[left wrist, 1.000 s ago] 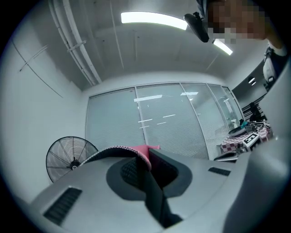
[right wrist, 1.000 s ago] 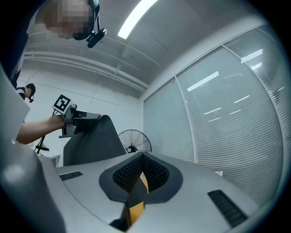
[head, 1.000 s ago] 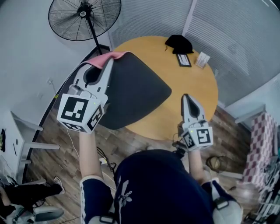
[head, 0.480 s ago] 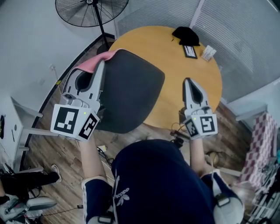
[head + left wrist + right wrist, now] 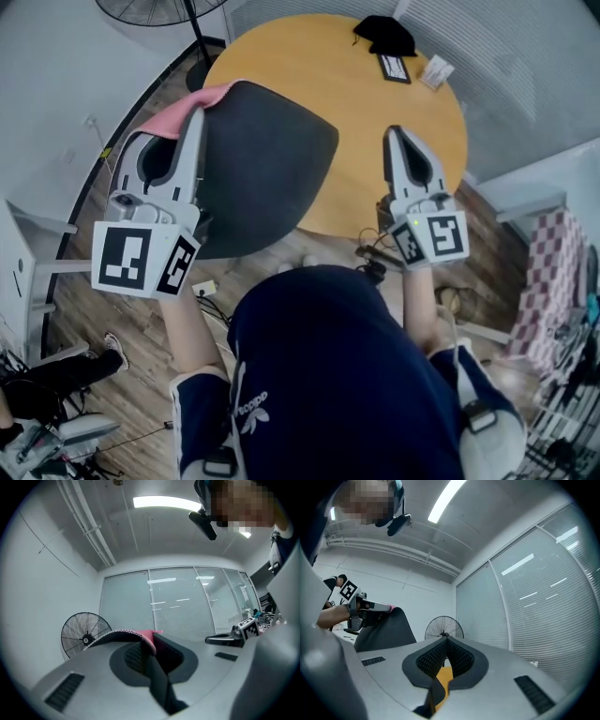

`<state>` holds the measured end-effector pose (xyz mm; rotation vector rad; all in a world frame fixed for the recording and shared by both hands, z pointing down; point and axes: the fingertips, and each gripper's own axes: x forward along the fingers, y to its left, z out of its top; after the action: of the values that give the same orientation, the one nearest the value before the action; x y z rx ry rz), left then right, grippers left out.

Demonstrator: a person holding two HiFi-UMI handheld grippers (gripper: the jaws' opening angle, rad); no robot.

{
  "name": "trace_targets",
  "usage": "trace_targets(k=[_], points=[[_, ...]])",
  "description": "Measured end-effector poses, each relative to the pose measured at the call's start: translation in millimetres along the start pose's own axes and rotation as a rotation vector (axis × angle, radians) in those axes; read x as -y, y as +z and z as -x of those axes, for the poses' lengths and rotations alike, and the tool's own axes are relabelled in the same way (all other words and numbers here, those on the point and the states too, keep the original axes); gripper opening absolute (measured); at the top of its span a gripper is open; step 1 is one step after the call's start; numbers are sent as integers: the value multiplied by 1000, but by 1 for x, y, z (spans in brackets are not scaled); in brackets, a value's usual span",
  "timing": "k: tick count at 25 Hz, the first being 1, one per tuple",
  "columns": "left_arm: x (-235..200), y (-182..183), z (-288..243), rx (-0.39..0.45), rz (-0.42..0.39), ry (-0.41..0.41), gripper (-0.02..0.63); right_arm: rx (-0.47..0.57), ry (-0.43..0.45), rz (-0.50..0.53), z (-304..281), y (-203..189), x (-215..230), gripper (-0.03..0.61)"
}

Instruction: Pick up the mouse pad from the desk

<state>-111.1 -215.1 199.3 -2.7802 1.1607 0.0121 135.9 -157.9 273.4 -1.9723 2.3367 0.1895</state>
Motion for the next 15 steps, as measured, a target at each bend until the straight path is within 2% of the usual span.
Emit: trace_targets(k=[15], points=[[10,-20,-5,-27,52,-18,20,-39,4,8,12,-6,-2,3]])
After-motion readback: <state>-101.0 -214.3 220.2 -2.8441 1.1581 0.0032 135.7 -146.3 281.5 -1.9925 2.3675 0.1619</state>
